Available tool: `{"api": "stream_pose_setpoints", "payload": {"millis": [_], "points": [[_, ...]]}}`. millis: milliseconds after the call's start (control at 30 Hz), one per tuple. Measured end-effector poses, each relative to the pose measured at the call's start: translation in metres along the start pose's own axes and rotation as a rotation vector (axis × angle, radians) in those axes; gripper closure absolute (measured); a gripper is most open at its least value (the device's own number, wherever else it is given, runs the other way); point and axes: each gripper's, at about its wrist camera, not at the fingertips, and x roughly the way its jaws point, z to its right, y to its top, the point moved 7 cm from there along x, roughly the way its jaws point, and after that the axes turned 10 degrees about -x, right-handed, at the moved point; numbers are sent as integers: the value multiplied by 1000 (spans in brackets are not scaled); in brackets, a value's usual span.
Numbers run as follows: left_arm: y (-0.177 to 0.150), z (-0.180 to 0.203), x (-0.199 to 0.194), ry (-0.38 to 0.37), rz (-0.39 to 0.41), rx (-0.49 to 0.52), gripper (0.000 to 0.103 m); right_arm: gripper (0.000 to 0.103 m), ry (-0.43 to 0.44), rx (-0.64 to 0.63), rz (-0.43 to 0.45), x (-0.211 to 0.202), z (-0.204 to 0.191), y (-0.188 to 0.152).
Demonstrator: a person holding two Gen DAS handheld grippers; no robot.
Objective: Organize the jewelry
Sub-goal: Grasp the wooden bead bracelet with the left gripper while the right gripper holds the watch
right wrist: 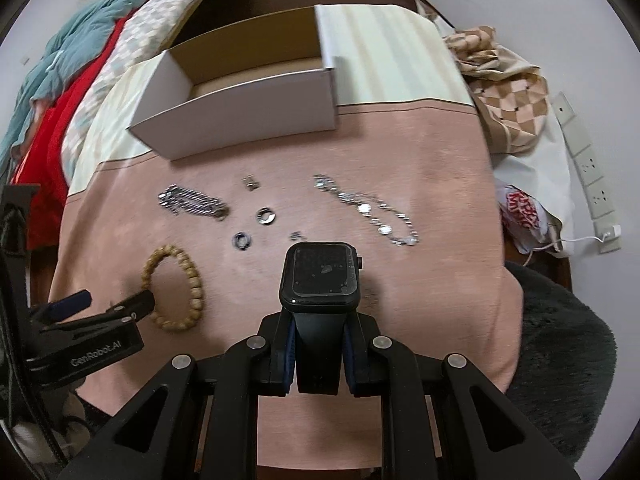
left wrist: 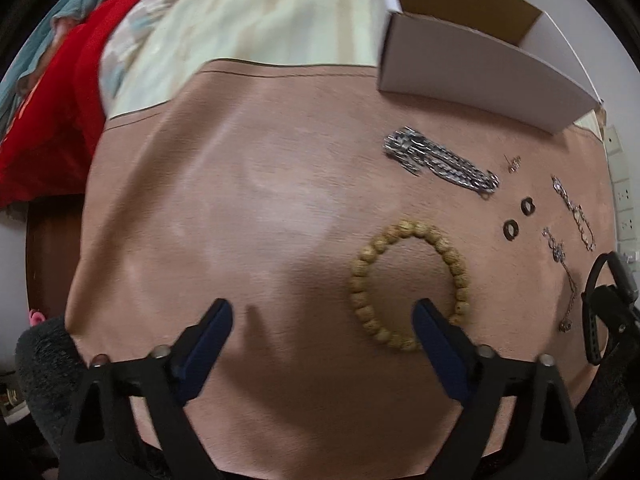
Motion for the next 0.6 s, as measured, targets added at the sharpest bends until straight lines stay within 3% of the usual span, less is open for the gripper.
{"api": "stream_pose_setpoints", "payload": {"millis": [167, 233, 367, 600], "points": [[1, 12, 3, 8, 12, 35, 28, 84, -18, 7, -7, 2, 13, -2], [1, 16, 5, 10, 14, 53, 44, 84, -24, 6, -12, 4, 13, -2], [4, 21, 6, 2, 24, 70, 54, 84, -33, 8, -21, 8, 16, -3], [7, 40, 7, -21, 38, 110, 88, 84, -42, 4, -29, 11, 19, -3]]}}
